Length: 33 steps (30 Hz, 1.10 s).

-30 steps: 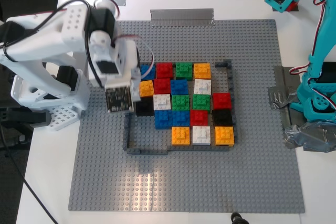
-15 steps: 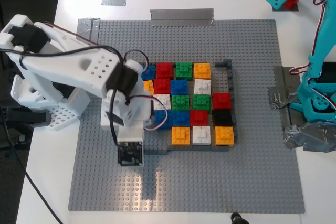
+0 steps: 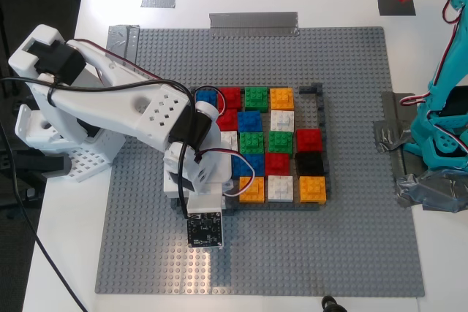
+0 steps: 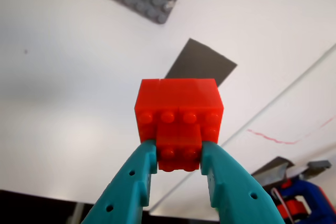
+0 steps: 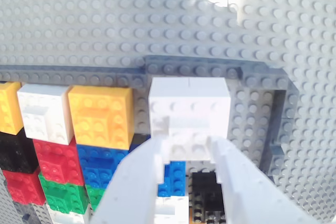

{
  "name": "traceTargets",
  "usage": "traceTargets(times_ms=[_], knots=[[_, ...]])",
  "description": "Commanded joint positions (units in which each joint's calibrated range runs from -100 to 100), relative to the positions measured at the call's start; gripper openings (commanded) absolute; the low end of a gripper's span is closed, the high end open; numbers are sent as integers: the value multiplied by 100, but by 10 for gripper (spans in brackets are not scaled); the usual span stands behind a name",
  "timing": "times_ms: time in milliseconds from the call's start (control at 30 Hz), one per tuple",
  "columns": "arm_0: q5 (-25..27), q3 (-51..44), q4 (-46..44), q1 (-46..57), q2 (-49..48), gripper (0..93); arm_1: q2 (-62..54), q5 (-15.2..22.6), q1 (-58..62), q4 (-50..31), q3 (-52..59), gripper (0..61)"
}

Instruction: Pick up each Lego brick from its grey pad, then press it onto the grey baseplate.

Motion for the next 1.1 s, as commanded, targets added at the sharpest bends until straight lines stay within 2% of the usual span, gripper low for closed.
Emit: traceTargets(times_ms=[0,200,333,533,867,1067], knots=[[160,261,130,-363,-649,0,-81,-15,4,-437,-102,1],[902,1164,130,-842,-735,0,-81,-64,-148,-811,376,1],[1195,1742,130,-1153,-795,0,-73,-113,-272,-998,584,1],[1112,2419,130,-1756,-1293,0,-73,-245,-482,-1129,620,1],[961,4307,130,-2836,-3302,0,-30,-401,-794,-990,647,1],[770,4948,130,-3489,-3679,0,-30,-445,-881,-852,701,1]])
